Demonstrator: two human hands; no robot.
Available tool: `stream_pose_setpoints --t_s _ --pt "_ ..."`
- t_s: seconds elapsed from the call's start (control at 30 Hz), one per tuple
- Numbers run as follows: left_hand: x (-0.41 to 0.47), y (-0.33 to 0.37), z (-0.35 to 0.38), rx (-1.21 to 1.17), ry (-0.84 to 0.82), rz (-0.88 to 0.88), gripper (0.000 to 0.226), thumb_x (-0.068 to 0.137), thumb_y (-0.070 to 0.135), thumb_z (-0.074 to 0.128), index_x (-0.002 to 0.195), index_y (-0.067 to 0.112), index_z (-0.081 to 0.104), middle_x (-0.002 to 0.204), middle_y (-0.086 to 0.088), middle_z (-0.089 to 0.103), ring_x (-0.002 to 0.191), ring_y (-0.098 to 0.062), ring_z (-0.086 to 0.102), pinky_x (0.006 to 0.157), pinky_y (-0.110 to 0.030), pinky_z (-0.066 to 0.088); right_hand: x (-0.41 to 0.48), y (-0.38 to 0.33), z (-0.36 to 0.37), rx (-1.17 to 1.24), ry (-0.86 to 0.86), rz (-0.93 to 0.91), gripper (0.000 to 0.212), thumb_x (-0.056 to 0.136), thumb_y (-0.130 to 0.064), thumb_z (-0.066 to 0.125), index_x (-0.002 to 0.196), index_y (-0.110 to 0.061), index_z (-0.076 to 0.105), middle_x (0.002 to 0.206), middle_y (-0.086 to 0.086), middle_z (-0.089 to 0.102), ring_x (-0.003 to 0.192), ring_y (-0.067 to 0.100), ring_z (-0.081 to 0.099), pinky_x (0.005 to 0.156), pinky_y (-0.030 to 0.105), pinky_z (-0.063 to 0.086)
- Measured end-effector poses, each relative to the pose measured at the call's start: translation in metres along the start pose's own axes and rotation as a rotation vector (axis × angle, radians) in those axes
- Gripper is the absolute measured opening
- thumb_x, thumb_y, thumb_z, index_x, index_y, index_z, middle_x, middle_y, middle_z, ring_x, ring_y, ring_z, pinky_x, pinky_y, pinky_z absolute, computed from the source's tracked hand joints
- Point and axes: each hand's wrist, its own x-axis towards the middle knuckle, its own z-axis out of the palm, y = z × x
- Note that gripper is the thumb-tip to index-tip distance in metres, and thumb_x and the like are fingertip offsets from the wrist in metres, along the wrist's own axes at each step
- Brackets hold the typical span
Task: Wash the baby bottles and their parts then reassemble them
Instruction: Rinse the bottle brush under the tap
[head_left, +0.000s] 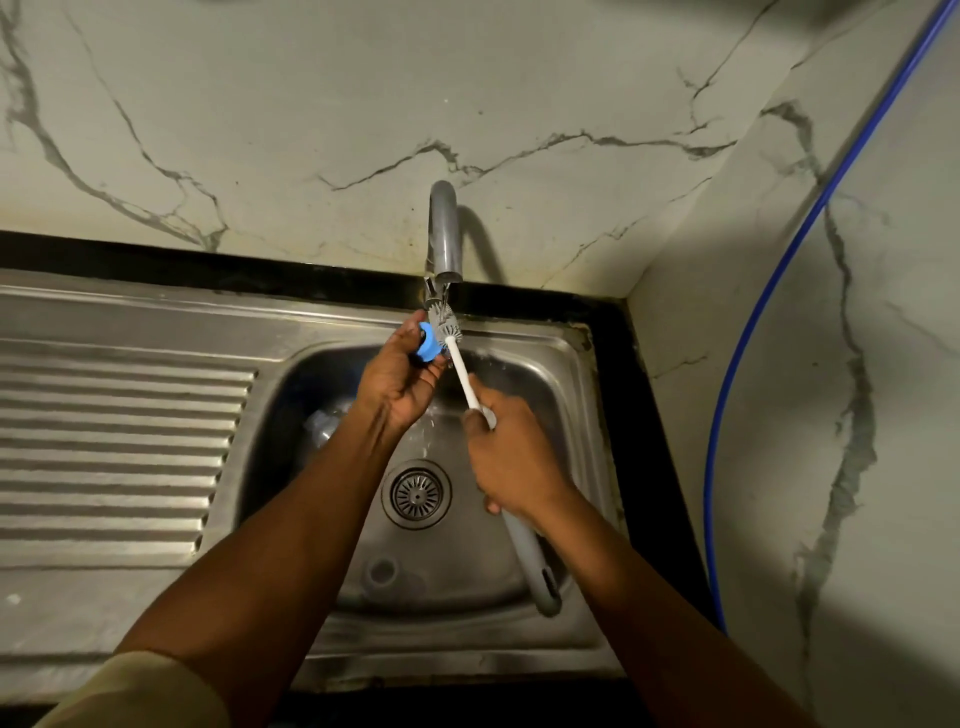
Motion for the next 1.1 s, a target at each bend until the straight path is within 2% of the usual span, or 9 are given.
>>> stream_pose_setpoints --t_s 0.23,0.4,0.53,0.63,0.73,0.87,0.97,1.03,1.1 --pt "-0.010 -0.011 0.008 0.065 -0.065 -0.068 0.012 0.099 0.003 0.055 0.103 -0.002 0.065 0.102 -0.017 0.069 0.091 -0.022 0.069 0.085 -0.031 0.060 0.010 0.002 -0.005 0.028 0.073 0.016 0.049 0.104 -0.021 0.041 0.151 -0.039 0.038 0.086 0.006 0.055 0.053 0.015 0.055 0.042 0.026 0.047" --pt "0.000 -0.005 0.000 -0.048 0.028 -0.049 0.027 0.099 0.013 0.059 0.122 -0.001 0.060 0.109 -0.020 0.067 0.098 -0.027 0.067 0.093 -0.041 0.055 -0.022 0.005 -0.005 -0.024 -0.049 0.012 0.047 0.104 -0.023 0.040 0.147 -0.041 0.041 0.076 0.003 0.058 0.047 0.015 0.056 0.040 0.026 0.047" --pt "-0.008 -0.016 0.002 0.029 -0.037 -0.093 0.019 0.097 0.009 0.059 0.113 -0.001 0.062 0.106 -0.016 0.068 0.088 -0.021 0.071 0.091 -0.031 0.054 0.000 0.004 -0.006 0.029 0.062 0.013 0.049 0.104 -0.022 0.041 0.150 -0.038 0.041 0.087 0.009 0.060 0.052 0.014 0.056 0.039 0.024 0.046" --pt "-0.008 -0.017 0.001 -0.009 -0.030 -0.057 0.018 0.099 0.005 0.055 0.116 0.003 0.063 0.108 -0.016 0.068 0.091 -0.022 0.071 0.089 -0.033 0.056 0.005 0.000 -0.007 0.036 0.046 0.025 0.047 0.104 -0.021 0.041 0.148 -0.037 0.042 0.080 0.004 0.057 0.050 0.014 0.055 0.038 0.025 0.046" --pt "0.001 -0.005 -0.005 -0.062 0.026 -0.042 0.025 0.100 0.010 0.056 0.124 0.004 0.061 0.109 -0.018 0.068 0.097 -0.026 0.068 0.092 -0.043 0.056 -0.022 0.002 0.001 -0.077 -0.026 0.032 0.049 0.104 -0.023 0.040 0.148 -0.044 0.040 0.098 0.005 0.060 0.056 0.016 0.059 0.037 0.026 0.048" --pt "-0.007 -0.015 -0.002 0.110 -0.029 -0.079 0.018 0.099 0.011 0.058 0.114 0.002 0.062 0.103 -0.014 0.068 0.090 -0.020 0.068 0.087 -0.031 0.057 -0.001 0.002 0.001 -0.026 0.060 0.009 0.047 0.104 -0.022 0.041 0.148 -0.039 0.042 0.092 0.010 0.060 0.058 0.018 0.058 0.038 0.028 0.050" --pt "-0.012 -0.018 0.001 0.125 -0.042 -0.067 0.014 0.100 0.009 0.055 0.110 0.002 0.063 0.105 -0.016 0.069 0.097 -0.022 0.067 0.097 -0.036 0.054 0.003 -0.003 -0.003 -0.049 0.070 -0.007 0.044 0.104 -0.022 0.041 0.146 -0.035 0.045 0.089 0.012 0.063 0.059 0.020 0.060 0.043 0.033 0.054" --pt "-0.007 -0.007 -0.003 0.010 0.000 -0.064 0.031 0.099 0.012 0.059 0.127 -0.003 0.060 0.121 -0.021 0.067 0.116 -0.028 0.066 0.103 -0.042 0.052 -0.013 -0.002 0.001 -0.140 0.014 -0.033 0.044 0.104 -0.023 0.041 0.146 -0.034 0.045 0.101 0.009 0.063 0.072 0.021 0.064 0.059 0.040 0.059" --pt "-0.003 -0.001 -0.008 -0.029 0.039 -0.079 0.042 0.098 0.014 0.061 0.135 -0.004 0.055 0.123 -0.021 0.065 0.117 -0.028 0.065 0.104 -0.041 0.051 -0.023 -0.002 0.003 -0.181 0.004 -0.038 0.044 0.103 -0.024 0.041 0.145 -0.035 0.046 0.111 0.006 0.063 0.086 0.026 0.066 0.071 0.046 0.060"
